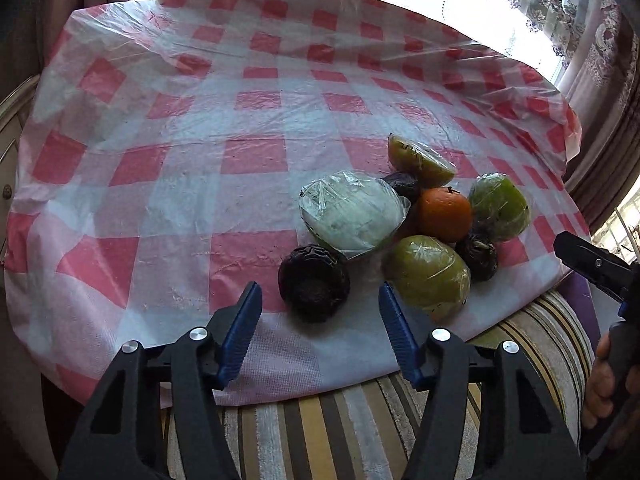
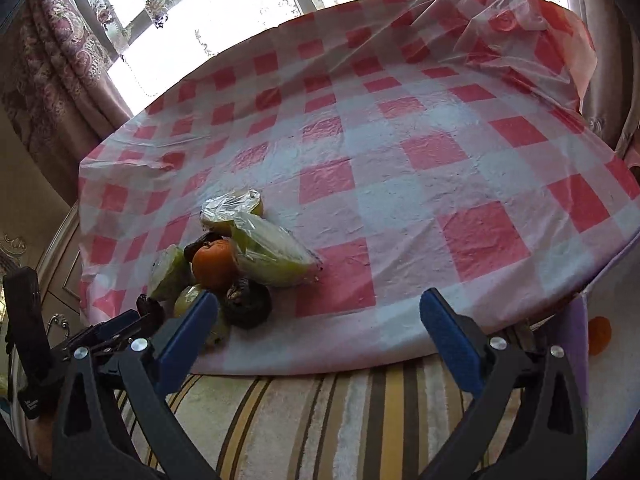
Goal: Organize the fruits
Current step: 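Move both open tools back over the fruit pile, then grasp the plastic-wrapped green fruit with the right tool while the left grasps a dark round fruit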
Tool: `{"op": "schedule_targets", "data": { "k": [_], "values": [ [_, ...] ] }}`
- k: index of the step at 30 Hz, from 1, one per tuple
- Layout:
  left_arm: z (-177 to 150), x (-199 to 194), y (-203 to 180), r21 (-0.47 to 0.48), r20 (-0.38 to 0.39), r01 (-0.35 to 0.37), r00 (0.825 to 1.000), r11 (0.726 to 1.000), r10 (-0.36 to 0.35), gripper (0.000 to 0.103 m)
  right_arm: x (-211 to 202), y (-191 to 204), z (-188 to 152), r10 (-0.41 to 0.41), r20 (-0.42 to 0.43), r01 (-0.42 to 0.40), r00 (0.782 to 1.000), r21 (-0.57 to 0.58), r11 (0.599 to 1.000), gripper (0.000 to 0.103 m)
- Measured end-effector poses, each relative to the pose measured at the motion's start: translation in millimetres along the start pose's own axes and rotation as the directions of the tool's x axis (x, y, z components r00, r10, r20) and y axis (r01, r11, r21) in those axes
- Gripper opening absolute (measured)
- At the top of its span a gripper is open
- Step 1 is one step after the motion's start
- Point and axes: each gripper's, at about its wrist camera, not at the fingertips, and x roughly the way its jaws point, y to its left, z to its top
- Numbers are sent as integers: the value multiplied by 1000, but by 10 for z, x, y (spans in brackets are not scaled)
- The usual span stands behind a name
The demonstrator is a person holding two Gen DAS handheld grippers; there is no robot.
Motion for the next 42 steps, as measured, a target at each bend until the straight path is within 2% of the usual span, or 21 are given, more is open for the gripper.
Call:
{"op": "schedule_targets", "data": {
  "k": [10,18,24,30,37,42],
  "values": [
    [28,73,27,-11,-12,-1,1000,1000,1,53,274,102,196,60,-25,-57,998,91,994,98],
    [33,97,26,-12,-13,4,1000,1000,-4,44,452,126,305,82,-37,-75,996,159,984,97],
    [36,99,28,-13,-12,1,1000,1000,-1,37,551,95,342,123,-58,-108,991,207,972,89],
    [28,94,24,-8,-10,-5,1000,1000,5,36,622,90,351,153,-76,-132,985,234,963,82],
    [23,92,23,-7,-9,-5,1000,1000,5,36,669,68,350,162,-83,-138,983,243,960,66],
    [23,83,21,-9,-6,-6,1000,1000,6,36,649,90,342,159,-72,-139,985,219,966,63]
  ]
}}
